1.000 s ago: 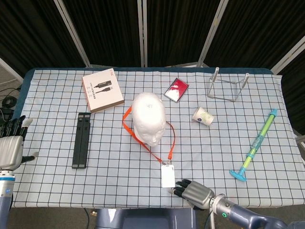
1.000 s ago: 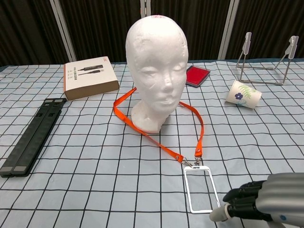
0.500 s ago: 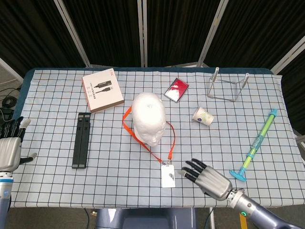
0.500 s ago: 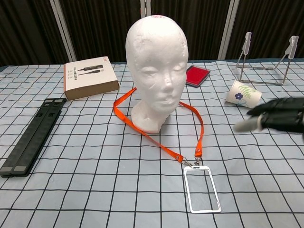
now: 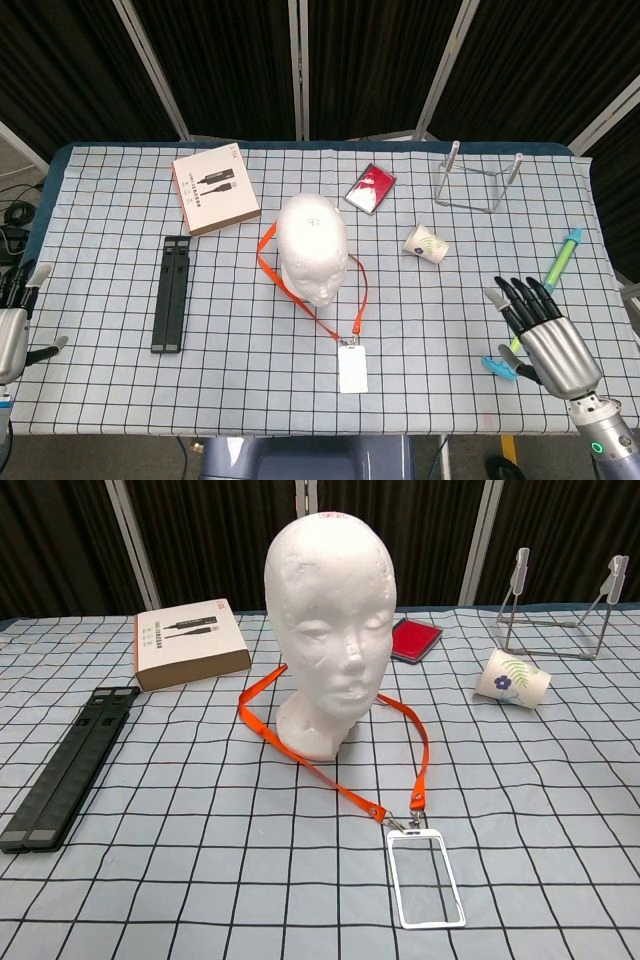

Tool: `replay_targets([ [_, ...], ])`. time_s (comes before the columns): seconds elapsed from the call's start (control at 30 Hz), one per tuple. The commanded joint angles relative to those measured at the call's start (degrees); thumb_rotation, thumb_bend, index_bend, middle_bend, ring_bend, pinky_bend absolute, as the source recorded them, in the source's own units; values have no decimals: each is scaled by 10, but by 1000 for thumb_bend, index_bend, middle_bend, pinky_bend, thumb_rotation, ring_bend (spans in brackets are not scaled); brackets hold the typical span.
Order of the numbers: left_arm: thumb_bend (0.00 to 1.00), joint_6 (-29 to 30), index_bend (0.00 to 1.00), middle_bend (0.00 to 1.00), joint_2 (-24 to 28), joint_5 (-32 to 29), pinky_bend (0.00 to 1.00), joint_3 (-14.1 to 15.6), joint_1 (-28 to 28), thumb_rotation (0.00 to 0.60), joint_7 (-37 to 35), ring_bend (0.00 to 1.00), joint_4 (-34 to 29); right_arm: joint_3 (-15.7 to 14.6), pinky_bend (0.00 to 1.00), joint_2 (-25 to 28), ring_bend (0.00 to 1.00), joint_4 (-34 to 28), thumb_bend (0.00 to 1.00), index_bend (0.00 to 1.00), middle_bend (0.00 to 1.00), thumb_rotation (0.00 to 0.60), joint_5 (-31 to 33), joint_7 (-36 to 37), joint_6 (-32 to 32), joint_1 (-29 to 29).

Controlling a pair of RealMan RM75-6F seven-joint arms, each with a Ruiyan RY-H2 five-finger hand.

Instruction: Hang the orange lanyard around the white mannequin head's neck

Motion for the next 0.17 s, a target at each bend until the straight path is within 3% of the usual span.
replay_targets([
  [0.03,0,9,0,0,-1,12,0,8,11,600,-6,0,4,13,0,-12,0,4,0,0,0,600,37,19,-6,-20],
  [0.17,0,17,0,0,-4,24,0,12,19,600,-12,0,11,27,0,-23,0,10,0,0,0,600,74,29,-15,-33],
])
